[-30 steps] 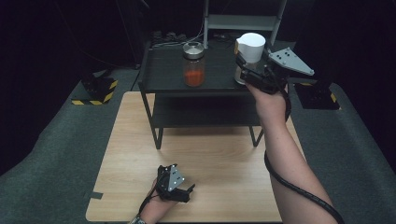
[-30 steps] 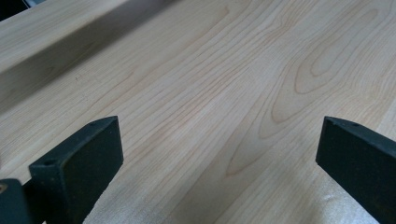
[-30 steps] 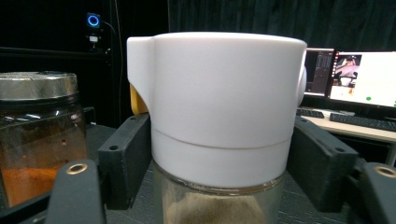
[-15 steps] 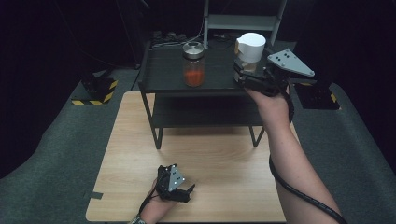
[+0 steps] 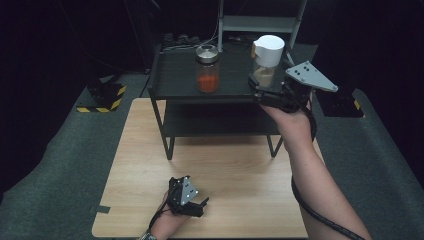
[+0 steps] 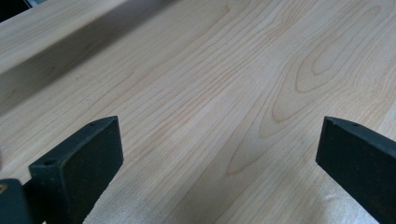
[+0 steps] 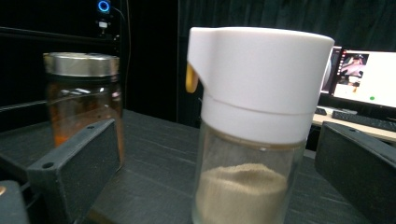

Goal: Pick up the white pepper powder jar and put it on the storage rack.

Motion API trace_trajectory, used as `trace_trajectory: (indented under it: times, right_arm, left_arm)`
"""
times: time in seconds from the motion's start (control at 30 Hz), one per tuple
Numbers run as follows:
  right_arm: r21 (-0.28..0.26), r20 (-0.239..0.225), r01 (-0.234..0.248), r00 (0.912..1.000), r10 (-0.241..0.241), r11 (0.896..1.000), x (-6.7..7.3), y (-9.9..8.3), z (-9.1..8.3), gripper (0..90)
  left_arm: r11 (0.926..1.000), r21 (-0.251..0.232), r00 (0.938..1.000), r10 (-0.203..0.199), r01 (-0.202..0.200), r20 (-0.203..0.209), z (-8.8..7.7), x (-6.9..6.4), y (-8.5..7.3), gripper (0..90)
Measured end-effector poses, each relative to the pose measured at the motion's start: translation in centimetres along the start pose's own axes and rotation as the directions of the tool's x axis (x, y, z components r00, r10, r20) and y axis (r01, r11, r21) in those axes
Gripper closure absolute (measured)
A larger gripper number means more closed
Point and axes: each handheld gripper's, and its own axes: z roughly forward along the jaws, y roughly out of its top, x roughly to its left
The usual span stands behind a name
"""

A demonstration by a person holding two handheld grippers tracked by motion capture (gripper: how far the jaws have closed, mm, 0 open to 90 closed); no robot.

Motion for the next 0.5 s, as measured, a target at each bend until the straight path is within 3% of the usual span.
trace_trajectory:
  times: [0.5]
  right_arm:
    - [-0.01,-0.02,0.031,0.9993,-0.031,0.999,0.5,-1.4,-3.7,0.0]
  left_arm:
    - [1.0,0.002,1.0,0.001,-0.001,-0.007,0.0,-0.1,0.0,0.9]
